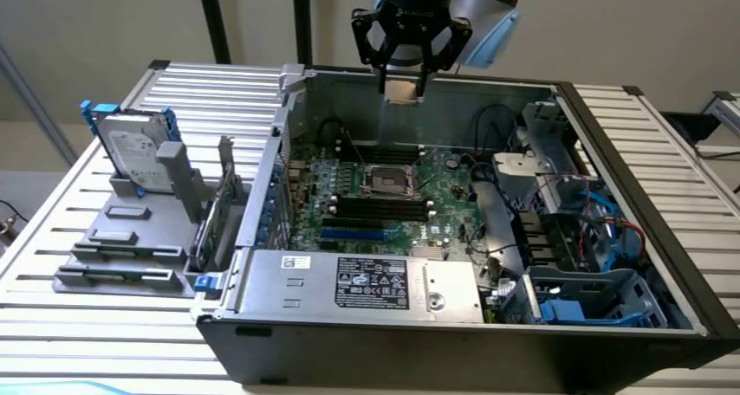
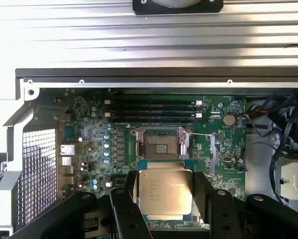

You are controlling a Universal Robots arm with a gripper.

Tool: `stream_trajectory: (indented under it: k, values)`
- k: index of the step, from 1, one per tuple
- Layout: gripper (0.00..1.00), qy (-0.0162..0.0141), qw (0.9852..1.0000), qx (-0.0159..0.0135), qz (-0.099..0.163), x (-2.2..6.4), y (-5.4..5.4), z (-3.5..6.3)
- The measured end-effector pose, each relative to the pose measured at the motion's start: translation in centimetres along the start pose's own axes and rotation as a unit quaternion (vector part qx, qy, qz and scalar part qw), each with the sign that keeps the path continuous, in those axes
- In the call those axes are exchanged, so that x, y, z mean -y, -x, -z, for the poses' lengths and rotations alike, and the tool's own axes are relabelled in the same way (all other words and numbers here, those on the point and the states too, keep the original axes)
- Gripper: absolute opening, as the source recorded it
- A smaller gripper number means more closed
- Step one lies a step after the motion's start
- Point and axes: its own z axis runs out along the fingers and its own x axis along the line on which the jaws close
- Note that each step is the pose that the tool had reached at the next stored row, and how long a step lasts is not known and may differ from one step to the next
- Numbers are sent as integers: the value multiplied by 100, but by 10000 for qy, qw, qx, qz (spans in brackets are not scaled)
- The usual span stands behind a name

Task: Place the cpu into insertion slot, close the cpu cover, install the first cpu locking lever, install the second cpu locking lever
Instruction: 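Place the cpu into insertion slot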

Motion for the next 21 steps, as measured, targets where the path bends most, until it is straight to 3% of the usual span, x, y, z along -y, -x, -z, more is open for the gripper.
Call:
stream_trajectory:
  k: [2, 7, 11, 16, 21]
  values:
    - [54, -49, 10000, 2, -8, -31, 1, -19]
    - [54, -51, 9994, 20, -342, -29, 6, -77]
    - [54, -47, 9976, 39, -697, -26, 6, -114]
    - [54, -42, 9934, 63, -1144, -24, 7, -152]
    - [54, -37, 9871, 88, -1599, -22, 7, -188]
